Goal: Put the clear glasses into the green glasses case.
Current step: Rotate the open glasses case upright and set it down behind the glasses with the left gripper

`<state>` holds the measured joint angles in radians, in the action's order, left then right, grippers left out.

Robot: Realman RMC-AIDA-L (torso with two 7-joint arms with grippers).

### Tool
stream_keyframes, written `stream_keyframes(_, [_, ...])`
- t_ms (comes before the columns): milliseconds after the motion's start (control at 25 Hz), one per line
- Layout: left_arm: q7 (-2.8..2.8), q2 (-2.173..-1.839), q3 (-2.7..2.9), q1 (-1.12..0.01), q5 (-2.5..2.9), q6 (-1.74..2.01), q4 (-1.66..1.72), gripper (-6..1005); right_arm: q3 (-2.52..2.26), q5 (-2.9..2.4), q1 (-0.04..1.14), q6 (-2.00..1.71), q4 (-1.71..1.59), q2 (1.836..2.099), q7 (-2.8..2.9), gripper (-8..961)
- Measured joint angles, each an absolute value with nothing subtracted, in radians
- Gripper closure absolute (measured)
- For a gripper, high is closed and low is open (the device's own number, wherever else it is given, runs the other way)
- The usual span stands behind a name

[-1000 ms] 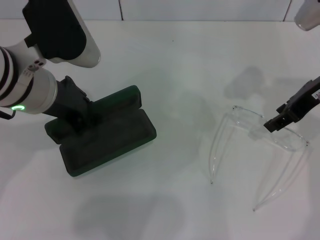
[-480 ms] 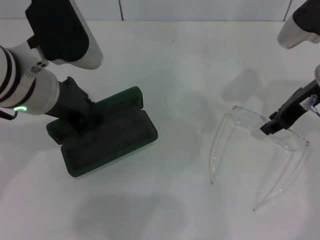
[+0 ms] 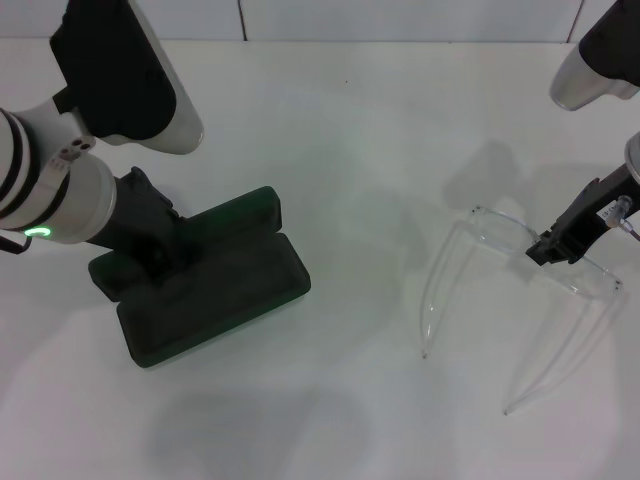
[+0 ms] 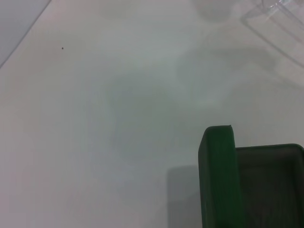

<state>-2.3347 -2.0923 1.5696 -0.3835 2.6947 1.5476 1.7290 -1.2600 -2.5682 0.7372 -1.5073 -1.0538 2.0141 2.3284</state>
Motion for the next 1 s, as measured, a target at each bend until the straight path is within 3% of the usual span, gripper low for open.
stream_keyframes(240, [-2.335,-2.092,1.57,-0.367,2.695,1.548,1.733,749,-1.258,-2.565,0.711,-1.492,-1.082,2.014,2.317,845])
stream_keyframes(1000, [-2.313,-2.092,1.663,-0.376,2.702,1.487,1.821,734,-0.938,-2.391,0.479,-1.597,-1.564,2.011,2.259,864])
